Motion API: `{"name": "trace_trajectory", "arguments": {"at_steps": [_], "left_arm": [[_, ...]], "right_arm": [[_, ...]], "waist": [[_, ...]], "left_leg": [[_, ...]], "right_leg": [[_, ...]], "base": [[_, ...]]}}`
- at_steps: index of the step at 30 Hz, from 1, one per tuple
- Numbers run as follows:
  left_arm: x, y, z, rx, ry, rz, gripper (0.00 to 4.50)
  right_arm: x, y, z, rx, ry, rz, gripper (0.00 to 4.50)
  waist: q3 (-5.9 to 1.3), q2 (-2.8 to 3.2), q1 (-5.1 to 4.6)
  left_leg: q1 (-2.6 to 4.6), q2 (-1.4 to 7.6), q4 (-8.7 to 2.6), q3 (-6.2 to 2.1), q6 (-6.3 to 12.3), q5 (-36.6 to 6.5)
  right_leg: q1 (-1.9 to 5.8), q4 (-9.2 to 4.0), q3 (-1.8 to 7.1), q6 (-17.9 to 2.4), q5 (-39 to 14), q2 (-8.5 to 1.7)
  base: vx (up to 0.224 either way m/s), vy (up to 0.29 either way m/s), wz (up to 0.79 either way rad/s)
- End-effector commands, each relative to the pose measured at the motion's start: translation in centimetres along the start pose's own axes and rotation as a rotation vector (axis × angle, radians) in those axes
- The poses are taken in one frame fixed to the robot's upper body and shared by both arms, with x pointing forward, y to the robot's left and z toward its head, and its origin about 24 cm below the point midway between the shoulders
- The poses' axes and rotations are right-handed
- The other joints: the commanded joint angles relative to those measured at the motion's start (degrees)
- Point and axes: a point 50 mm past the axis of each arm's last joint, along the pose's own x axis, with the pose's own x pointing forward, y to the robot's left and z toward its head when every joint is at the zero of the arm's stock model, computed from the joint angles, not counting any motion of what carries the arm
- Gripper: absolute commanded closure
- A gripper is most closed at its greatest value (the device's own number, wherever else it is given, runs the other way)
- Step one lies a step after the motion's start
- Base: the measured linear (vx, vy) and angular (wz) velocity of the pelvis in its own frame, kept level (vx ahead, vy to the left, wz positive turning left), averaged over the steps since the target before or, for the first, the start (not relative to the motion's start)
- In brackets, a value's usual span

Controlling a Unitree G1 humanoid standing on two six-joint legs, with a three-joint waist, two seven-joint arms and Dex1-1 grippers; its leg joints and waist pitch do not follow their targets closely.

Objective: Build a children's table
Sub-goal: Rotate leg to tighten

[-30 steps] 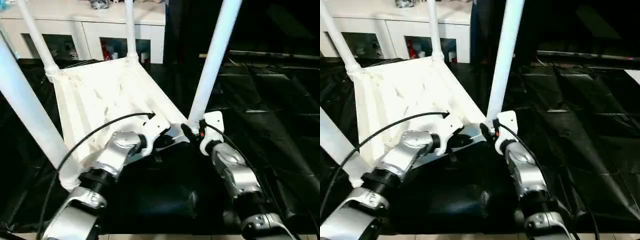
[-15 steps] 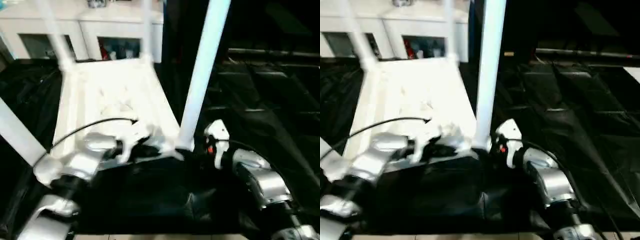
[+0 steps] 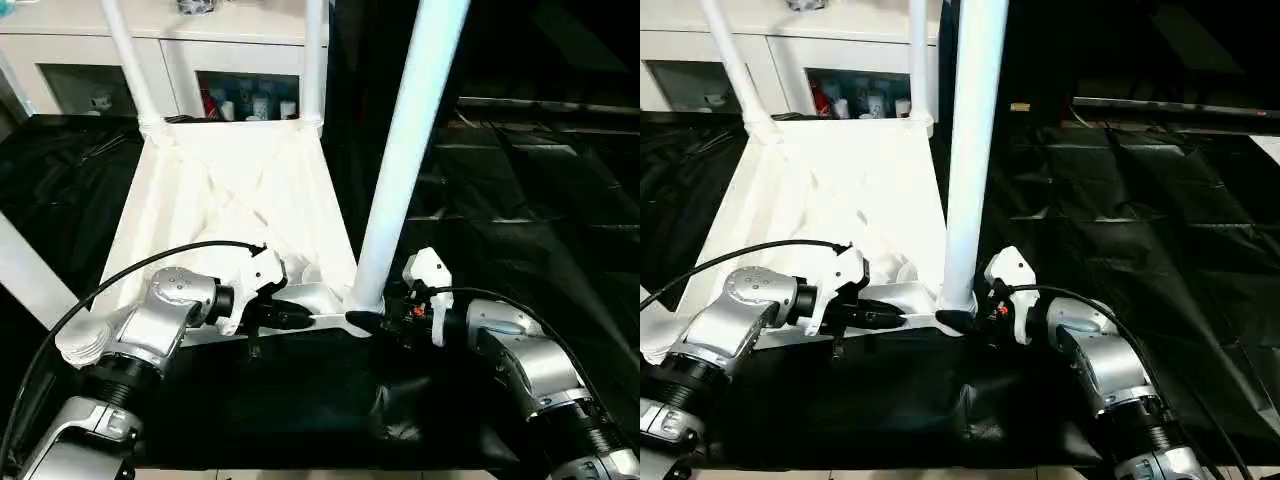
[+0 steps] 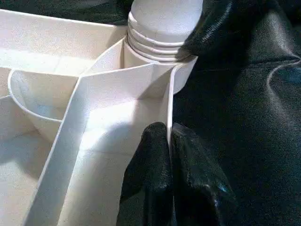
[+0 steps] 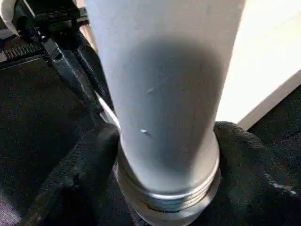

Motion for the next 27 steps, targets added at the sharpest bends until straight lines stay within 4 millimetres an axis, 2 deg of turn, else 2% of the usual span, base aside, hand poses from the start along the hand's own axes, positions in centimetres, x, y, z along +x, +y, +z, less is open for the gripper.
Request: {"name": "trace_trajectory", "arguments": {"at_steps": [1,3,10,13,14,16,17,18,20,21,23,25,27], "left_arm": [[0.6,-0.5,0.2,-0.024,-0.065,-0.032,4.5],[0.6,-0.5,0.2,-0.025,-0.064,-0.032,4.5],[0.7,-0.5,0.2,-0.025,-0.06,-0.028,4.5],[1.3,-0.1,0.2,-0.029,-0.053,0.037,4.5],[1.5,0.0,0.2,-0.031,-0.053,0.058,4.5],[2.8,0.4,0.4,-0.022,-0.033,0.125,4.5],[3.5,0.5,0.4,-0.015,-0.014,0.156,4.5],[3.8,0.5,0.5,-0.011,-0.006,0.169,4.5],[4.9,0.6,0.8,-0.033,-0.008,0.218,4.5],[5.8,0.6,1.2,-0.047,-0.016,0.245,4.5],[6.5,0.6,1.6,-0.053,-0.021,0.266,4.5],[8.1,0.3,2.4,-0.05,-0.028,0.293,4.5],[8.7,0.1,2.8,-0.041,-0.039,0.282,4.5]], "right_arm": [[0.3,0.3,0.1,-0.005,0.004,0.035,1.55],[0.3,0.4,-0.1,-0.006,0.009,0.036,1.7],[0.3,0.5,-0.4,-0.005,0.017,0.03,1.8],[0.9,0.0,-1.3,0.031,0.011,-0.102,1.81],[1.1,-0.2,-1.5,0.038,0.014,-0.143,1.81],[2.2,-0.5,-2.1,0.098,0.01,-0.298,1.81],[2.7,-0.5,-2.2,0.135,0.005,-0.345,1.82],[2.9,-0.4,-2.2,0.151,0.003,-0.362,1.82],[3.8,-0.4,-2.0,0.175,-0.007,-0.425,1.82],[4.5,-0.3,-1.7,0.196,-0.018,-0.458,1.82],[5.1,-0.2,-1.5,0.21,-0.021,-0.485,1.82],[6.4,0.2,-1.0,0.195,-0.03,-0.506,1.82],[7.1,0.5,-0.6,0.187,-0.057,-0.48,1.82]], "waist": [[-2.99,-0.54,0.13],[-3.02,-0.55,0.14],[-3.13,-0.52,0.13],[-3.09,-0.55,0.12],[-3.01,-0.65,-0.04],[-2.74,-0.5,-0.26],[-2.7,-0.68,-0.35],[-2.62,-0.61,-0.52],[-2.64,-0.55,-0.53],[-2.66,-0.44,-0.41],[-2.65,-0.62,-0.5],[-2.83,-0.63,-0.48],[-2.96,-0.71,-0.37]], "left_leg": [[-0.31,-0.01,-3.39,0.79,3.25,-9.4],[-0.3,0.0,-3.36,0.78,3.35,-9.0],[-0.29,-0.03,-3.23,0.79,3.72,-8.2],[-0.27,-0.04,-3.23,0.84,3.6,-8.4],[-0.36,-0.1,-3.31,0.81,3.04,-9.0],[-0.2,-0.19,-3.55,0.77,1.77,-11.6],[-0.17,-0.17,-3.69,0.65,1.06,-12.5],[-0.26,-0.22,-3.78,0.64,0.88,-12.9],[0.09,-0.24,-3.8,0.55,0.25,-14.5],[0.07,-0.2,-3.9,0.47,0.12,-14.8],[-0.04,-0.21,-3.95,0.46,0.1,-15.0],[-0.15,-0.25,-3.92,0.43,0.18,-14.1],[-0.25,-0.34,-3.72,0.55,0.75,-13.1]], "right_leg": [[3.0,-3.85,1.57,-12.7,-8.4,-1.6],[3.01,-3.75,1.54,-12.8,-7.8,-1.58],[3.11,-3.55,1.52,-13.4,-6.0,-1.54],[3.01,-3.62,1.53,-13.5,-6.5,-1.59],[3.01,-3.74,1.48,-13.2,-7.7,-1.56],[2.69,-4.39,1.54,-11.5,-13.8,-1.68],[2.79,-4.64,1.51,-10.4,-16.2,-1.68],[2.63,-4.76,1.56,-9.8,-17.2,-1.64],[2.33,-5.13,1.51,-8.6,-20.5,-1.65],[2.33,-5.25,1.53,-8.1,-21.1,-1.69],[2.25,-5.26,1.54,-7.7,-20.9,-1.59],[2.34,-5.11,1.58,-7.8,-19.1,-1.57],[2.4,-4.95,1.57,-8.5,-16.2,-1.6]], "base": [[0.0,0.0,0.0],[0.0,0.0,0.0],[0.0,0.0,0.0],[0.0,0.0,0.0],[0.0,0.0,0.0],[0.0,0.0,0.0],[0.0,0.0,0.0],[0.0,0.0,0.0],[0.0,0.0,0.0],[0.0,0.0,0.0],[0.0,0.0,0.0],[0.0,0.0,0.0],[0.0,0.0,0.0]]}}
